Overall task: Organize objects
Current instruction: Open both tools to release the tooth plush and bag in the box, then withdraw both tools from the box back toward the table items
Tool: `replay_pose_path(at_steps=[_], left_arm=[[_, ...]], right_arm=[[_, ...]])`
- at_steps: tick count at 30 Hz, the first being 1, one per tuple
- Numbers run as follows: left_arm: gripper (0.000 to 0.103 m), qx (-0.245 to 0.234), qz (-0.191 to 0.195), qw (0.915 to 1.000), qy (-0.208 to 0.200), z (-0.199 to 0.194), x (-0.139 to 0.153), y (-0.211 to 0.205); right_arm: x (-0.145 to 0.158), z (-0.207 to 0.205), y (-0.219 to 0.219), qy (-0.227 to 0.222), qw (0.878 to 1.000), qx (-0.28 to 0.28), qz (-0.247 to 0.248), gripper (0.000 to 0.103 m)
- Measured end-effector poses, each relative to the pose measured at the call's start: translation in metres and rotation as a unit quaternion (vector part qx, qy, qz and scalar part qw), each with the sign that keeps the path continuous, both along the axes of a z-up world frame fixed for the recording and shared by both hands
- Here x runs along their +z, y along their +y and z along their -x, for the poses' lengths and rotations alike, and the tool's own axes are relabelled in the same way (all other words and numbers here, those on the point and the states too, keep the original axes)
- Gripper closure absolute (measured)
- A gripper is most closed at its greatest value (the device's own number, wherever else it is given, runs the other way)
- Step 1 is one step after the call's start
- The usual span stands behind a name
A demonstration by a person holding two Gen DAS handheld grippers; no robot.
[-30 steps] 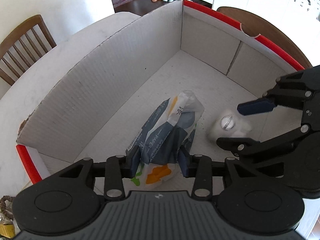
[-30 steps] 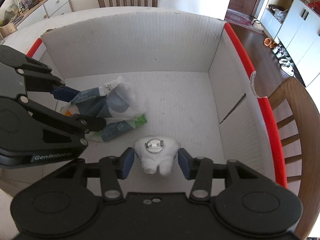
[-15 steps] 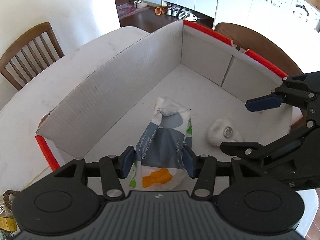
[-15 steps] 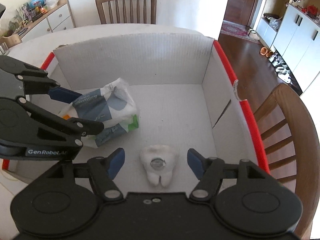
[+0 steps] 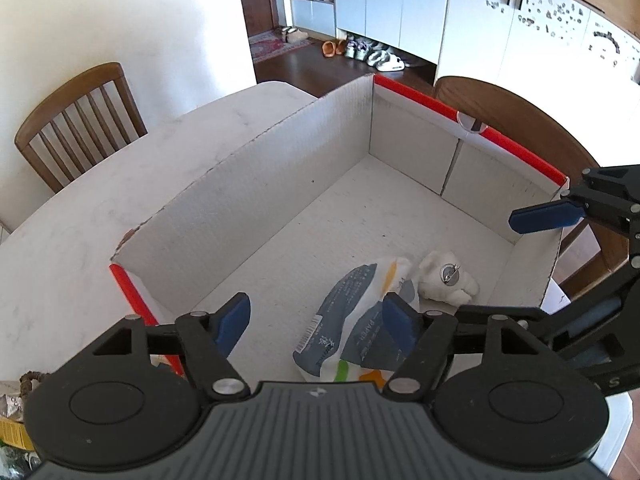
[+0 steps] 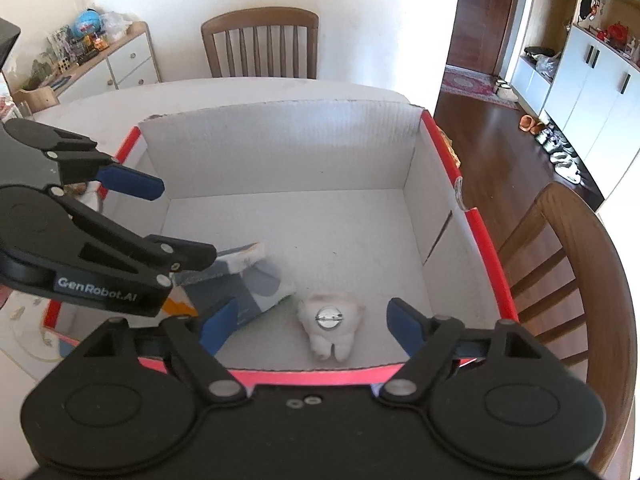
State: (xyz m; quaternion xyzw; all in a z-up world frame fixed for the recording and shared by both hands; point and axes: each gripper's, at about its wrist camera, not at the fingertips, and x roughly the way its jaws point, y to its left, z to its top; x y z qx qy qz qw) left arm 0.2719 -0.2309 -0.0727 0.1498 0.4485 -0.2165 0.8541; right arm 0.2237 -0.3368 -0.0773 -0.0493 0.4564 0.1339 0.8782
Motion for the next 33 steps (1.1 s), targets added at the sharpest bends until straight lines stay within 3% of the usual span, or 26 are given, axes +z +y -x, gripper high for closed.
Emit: replay_pose_path(at_steps=[14, 23, 30, 33], left_arm=[[0.019, 0.048, 0.046, 0.9971, -0.036, 0.029, 0.033, 0.035], [0.015, 0.114, 0.092, 0.9881, -0.046, 0.062, 0.043, 0.097], [0.004, 0.158, 0.113, 0.9794, -0.054, 0.086, 0.043, 0.150], [0.003, 0.176, 0.123, 0.9750, -0.056, 0.096, 0.042, 0.173]], right_arm=[[0.031, 0.023, 0.010, -0.036, 0.999, 0.009, -0.030, 0.007], [0.050, 0.041, 0.040, -0.057, 0.997, 0.019, -0.053, 0.004], [0.058, 0.051, 0.078, -0.068, 0.995, 0.036, -0.058, 0.004], [0.059, 0.054, 0.097, -0.068, 0.995, 0.045, -0.059, 0.004]])
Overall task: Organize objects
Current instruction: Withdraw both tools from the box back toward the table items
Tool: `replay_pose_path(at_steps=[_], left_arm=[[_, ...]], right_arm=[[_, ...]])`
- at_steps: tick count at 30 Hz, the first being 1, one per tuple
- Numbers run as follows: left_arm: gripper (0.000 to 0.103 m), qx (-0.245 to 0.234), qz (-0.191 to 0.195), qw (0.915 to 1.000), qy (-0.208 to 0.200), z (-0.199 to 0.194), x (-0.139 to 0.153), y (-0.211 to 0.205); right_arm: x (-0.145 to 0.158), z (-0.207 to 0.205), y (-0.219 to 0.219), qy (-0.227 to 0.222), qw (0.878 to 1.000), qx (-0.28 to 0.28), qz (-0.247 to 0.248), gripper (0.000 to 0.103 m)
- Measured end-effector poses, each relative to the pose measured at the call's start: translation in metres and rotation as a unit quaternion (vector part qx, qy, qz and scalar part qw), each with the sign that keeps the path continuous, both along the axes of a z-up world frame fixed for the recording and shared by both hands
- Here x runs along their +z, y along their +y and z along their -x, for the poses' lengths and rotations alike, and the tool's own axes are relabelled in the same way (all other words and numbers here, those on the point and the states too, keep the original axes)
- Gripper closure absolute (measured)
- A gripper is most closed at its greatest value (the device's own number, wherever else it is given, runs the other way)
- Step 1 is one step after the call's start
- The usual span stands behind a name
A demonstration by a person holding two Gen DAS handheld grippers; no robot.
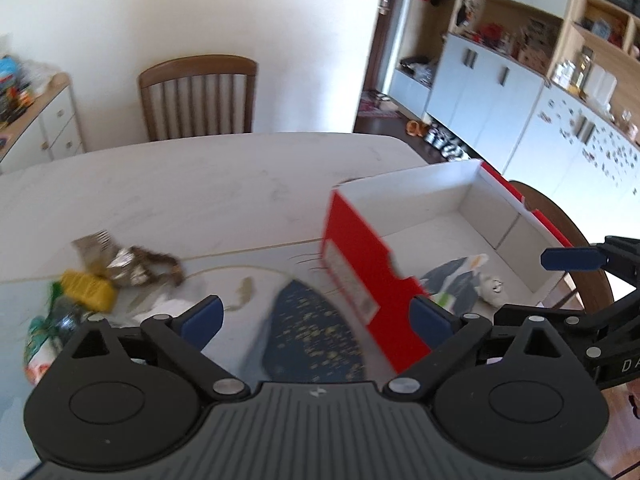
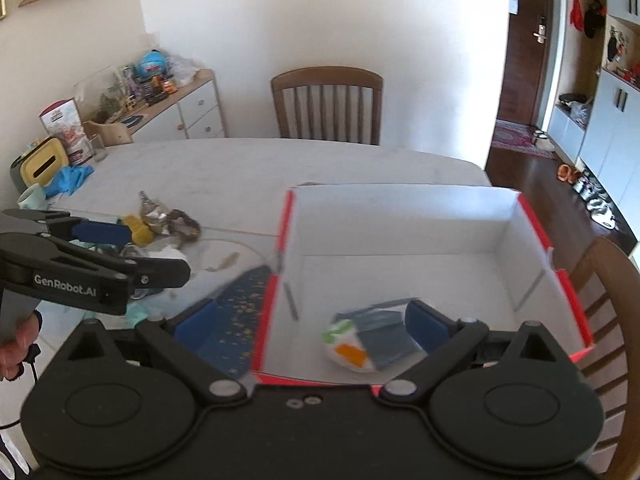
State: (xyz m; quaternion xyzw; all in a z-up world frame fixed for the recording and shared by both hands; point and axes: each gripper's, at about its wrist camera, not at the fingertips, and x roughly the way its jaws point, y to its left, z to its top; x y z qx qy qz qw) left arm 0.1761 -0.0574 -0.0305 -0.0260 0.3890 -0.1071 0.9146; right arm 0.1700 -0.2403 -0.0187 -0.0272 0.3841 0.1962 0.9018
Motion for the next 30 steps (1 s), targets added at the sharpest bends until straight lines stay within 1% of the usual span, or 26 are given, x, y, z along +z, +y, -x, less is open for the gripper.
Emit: replay_pose_path(at_steps=[3, 6, 10, 12, 17, 20, 25, 30], left_arm=[[0.000, 0.014, 0.007, 0.9999, -0.002, 0.009, 0.000, 0.024], [0.000, 0.024, 0.009, 0.9996, -0.008, 0.018, -0.001, 0.047], [0.000, 0.033, -0.010, 0.9993, -0.013, 0.028, -0.004, 0.073], [0.000, 0.039, -0.013, 0.9991, -0.013, 0.032, -0.007, 0.088], [0.000, 0.060, -0.005, 0.9982, -0.002, 0.041, -0.018, 0.126], [0.000, 0.066, 0.008, 0.9978, 0.001, 0.046, -0.025, 0.150], [0.000, 0.070, -0.001, 0.9976, 0.003, 0.050, -0.035, 0.173], [0.000, 0.073, -0.003, 0.9973, 0.009, 0.049, -0.047, 0.197]], right_arm=[[-0.001, 0.001, 0.018, 0.001, 1.000, 0.004, 0.000, 0.004], [-0.004, 0.004, 0.035, 0.005, 1.000, 0.008, -0.003, 0.004], [-0.007, 0.006, 0.062, 0.008, 1.000, 0.016, -0.007, 0.004], [-0.008, 0.006, 0.073, 0.009, 1.000, 0.019, -0.011, 0.004], [-0.015, 0.011, 0.102, 0.006, 1.000, 0.024, -0.013, 0.004], [-0.020, 0.015, 0.122, -0.003, 1.000, 0.030, 0.001, 0.004], [-0.035, 0.014, 0.147, 0.014, 0.999, 0.039, 0.009, 0.004], [-0.049, 0.012, 0.164, 0.032, 0.999, 0.033, 0.003, 0.004]])
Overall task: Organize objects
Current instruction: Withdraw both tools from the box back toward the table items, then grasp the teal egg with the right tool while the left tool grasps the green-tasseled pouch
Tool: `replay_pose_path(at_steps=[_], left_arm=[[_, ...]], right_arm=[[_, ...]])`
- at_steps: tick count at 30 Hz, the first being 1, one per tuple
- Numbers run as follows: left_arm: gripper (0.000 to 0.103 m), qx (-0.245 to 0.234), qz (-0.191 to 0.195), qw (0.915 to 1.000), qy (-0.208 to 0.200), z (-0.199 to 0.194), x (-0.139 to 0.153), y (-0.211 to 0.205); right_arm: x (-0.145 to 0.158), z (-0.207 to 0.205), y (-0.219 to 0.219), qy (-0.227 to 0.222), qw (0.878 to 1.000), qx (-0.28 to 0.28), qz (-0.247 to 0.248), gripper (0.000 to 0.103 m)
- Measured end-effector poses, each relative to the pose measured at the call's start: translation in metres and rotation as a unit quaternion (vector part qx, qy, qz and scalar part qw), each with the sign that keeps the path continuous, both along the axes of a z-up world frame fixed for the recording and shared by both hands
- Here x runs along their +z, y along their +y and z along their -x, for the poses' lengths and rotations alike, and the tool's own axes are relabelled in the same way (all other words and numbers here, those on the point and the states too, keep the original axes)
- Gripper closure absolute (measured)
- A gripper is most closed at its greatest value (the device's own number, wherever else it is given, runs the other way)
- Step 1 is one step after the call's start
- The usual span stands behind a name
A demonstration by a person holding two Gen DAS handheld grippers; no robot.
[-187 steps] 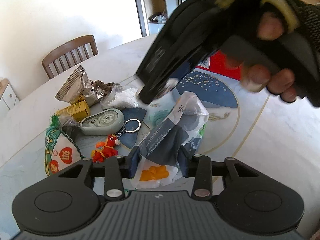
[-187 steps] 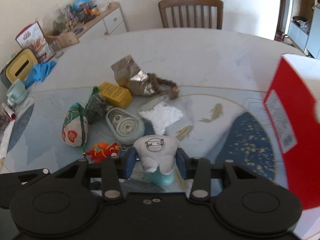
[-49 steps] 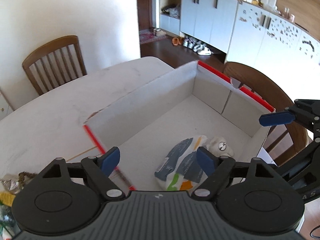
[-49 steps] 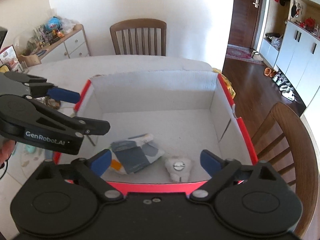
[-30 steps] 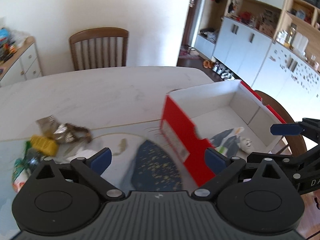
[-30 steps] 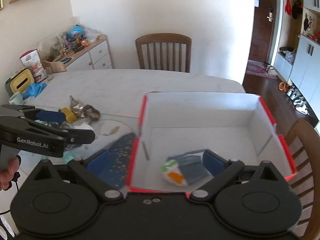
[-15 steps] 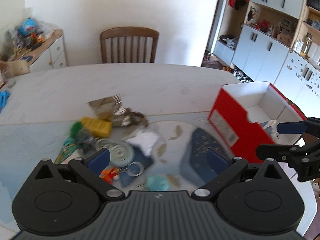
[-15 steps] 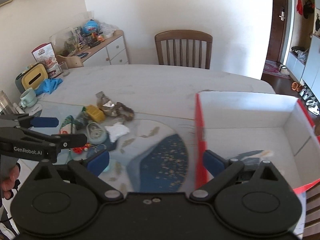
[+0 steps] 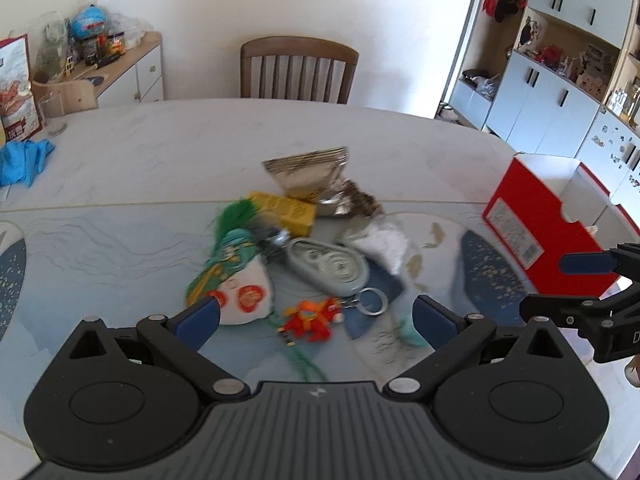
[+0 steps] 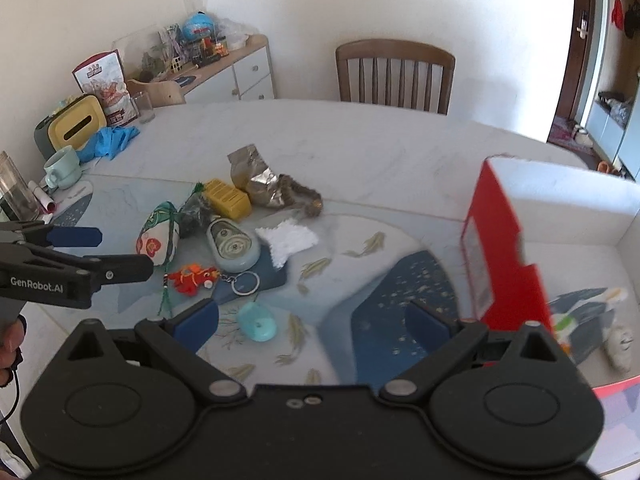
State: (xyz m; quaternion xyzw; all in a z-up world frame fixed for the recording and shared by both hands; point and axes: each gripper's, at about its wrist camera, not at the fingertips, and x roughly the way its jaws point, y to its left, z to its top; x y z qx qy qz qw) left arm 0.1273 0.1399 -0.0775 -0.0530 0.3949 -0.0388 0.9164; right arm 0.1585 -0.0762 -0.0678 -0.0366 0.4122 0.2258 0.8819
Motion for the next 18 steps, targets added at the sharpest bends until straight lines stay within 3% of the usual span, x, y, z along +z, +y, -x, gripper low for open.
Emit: replay_pose_path(at_steps=[6, 18], left_arm=[[0.000, 0.000, -0.025, 0.9997, 0.000, -0.010, -0.014, 0.022], [0.001, -0.015, -0.023, 0.9995, 0.016, -0.043, -0.046, 0.046]], right_arm=[[-0.022, -0.007, 0.021, 0.031, 0.999, -0.006, 0.011, 0.010], [-0.055, -0.017, 0.050, 0.067, 0.997, -0.001, 0.028, 0.024]])
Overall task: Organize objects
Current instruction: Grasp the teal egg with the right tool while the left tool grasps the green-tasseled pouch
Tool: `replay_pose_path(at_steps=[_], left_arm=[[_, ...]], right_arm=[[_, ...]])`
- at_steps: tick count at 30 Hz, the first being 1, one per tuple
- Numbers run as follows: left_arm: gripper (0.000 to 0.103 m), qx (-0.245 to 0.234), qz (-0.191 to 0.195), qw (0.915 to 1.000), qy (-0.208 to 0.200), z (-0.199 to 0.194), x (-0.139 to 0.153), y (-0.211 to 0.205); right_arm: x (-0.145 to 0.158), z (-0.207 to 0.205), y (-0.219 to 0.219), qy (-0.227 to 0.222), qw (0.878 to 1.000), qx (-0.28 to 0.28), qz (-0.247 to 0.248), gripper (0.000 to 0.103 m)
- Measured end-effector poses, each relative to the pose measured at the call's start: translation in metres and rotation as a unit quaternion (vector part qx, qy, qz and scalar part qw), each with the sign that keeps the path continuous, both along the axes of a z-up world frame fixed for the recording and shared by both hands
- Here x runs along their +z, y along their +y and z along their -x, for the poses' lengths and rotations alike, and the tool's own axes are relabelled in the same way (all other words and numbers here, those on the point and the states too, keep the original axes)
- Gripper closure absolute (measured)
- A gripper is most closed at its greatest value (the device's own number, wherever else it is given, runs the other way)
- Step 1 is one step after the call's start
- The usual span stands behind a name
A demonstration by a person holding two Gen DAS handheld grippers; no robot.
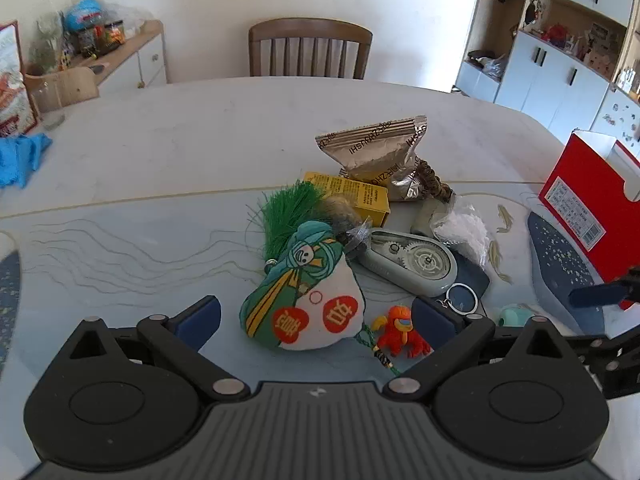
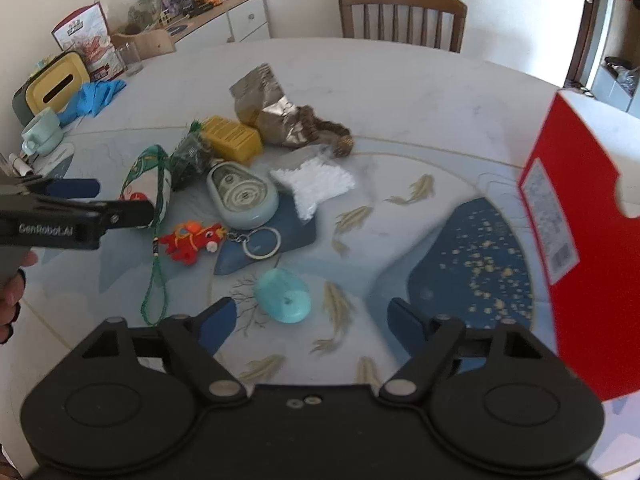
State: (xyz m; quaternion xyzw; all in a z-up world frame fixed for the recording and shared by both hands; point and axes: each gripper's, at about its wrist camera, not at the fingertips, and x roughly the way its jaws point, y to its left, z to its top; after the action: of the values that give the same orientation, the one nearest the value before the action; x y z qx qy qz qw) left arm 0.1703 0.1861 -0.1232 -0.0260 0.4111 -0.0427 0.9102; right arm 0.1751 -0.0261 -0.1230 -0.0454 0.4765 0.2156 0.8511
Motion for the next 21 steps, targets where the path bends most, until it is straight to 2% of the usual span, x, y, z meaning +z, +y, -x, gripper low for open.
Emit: replay_pose_path(at_steps=[4, 11, 18, 21], left_arm=[[0.006, -0.007, -0.002, 1.0000, 0.004, -0.008, -0.007, 0.002], [0.026, -0.010, -0.002, 0.9997, 0.021, -0.019, -0.017, 0.006], [0.030, -0.018, -0.009, 0.9996, 0.018, -0.019, -0.018, 0.006], [0.032, -0.021, -0.013, 0.9996, 0.018, -0.019, -0.018, 0.005]], right_arm=[[-0.005, -0.003, 0.007, 0.006, 1.000, 0.004, 0.001, 0.029], [-0.011, -0.006, 0.018, 0.014, 1.000, 0.014, 0.003, 0.043], [-0.014, -0.006, 0.024, 0.013, 1.000, 0.020, 0.008, 0.056], [-0.014, -0.007, 0.026, 0.010, 1.000, 0.019, 0.010, 0.064]])
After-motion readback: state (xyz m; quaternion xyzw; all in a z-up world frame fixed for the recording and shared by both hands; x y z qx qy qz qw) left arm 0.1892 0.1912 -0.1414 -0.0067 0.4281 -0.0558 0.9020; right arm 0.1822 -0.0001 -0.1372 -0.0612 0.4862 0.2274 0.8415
